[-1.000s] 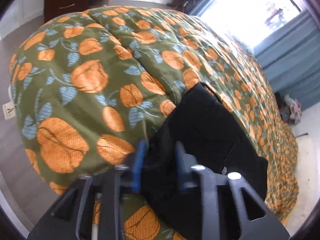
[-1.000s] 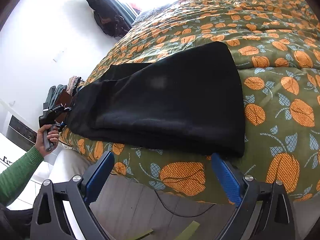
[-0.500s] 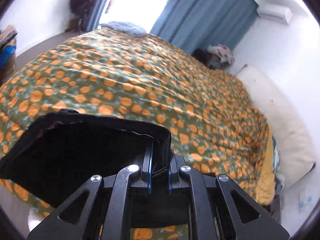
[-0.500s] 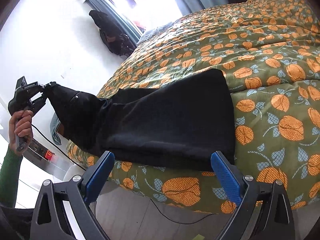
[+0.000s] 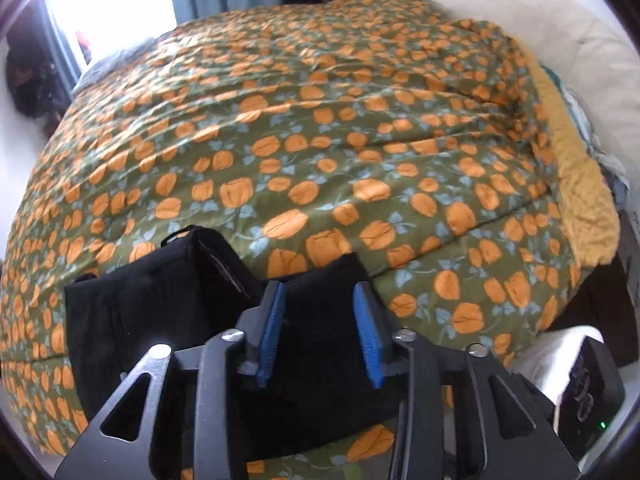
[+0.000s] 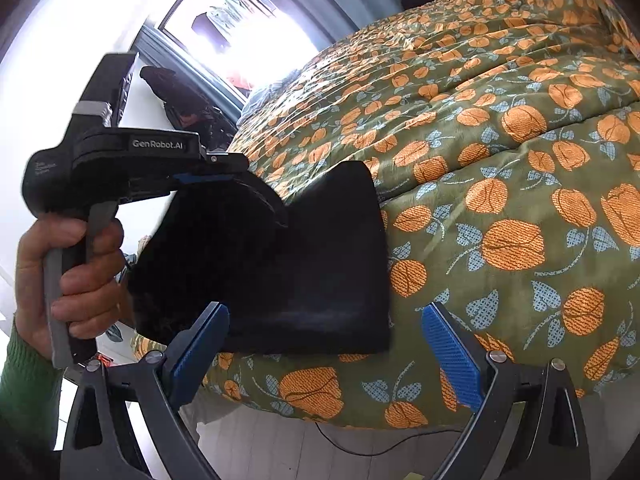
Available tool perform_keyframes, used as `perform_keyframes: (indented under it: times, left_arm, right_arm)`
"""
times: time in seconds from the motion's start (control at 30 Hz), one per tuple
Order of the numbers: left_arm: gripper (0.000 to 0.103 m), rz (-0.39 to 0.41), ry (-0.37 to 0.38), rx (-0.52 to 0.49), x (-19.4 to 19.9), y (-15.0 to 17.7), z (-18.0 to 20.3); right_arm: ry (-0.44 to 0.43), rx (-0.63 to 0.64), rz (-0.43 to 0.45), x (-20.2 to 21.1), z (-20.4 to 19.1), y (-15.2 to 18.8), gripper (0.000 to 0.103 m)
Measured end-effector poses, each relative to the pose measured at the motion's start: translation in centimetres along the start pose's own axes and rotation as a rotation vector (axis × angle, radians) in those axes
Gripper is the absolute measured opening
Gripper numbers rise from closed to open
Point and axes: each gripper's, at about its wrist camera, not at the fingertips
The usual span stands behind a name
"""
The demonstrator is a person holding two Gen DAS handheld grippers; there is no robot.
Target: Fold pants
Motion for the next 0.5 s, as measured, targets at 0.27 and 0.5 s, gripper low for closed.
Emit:
perform_keyframes:
  times: [0.27, 0.5]
  left_arm:
    - [0.080, 0.124, -0.161, 0.074, 8.0, 5.5, -12.3]
    - [0.078, 0.001, -0.308, -0.153, 4.4, 15.1, -13.5]
  right_arm:
    - [0.005, -0.051, 0.011, 0.2, 1.3, -0.2, 0.097]
    - [-0.063, 0.008, -0.058, -1.9, -1.1, -0.6, 0.097]
Point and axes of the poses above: each gripper's, at about its wrist camera, not at the fingertips, and x roughly against the way its jaws point, z to its right, y to its underside, and after that the axes turned 4 degrees about -y, right-handed
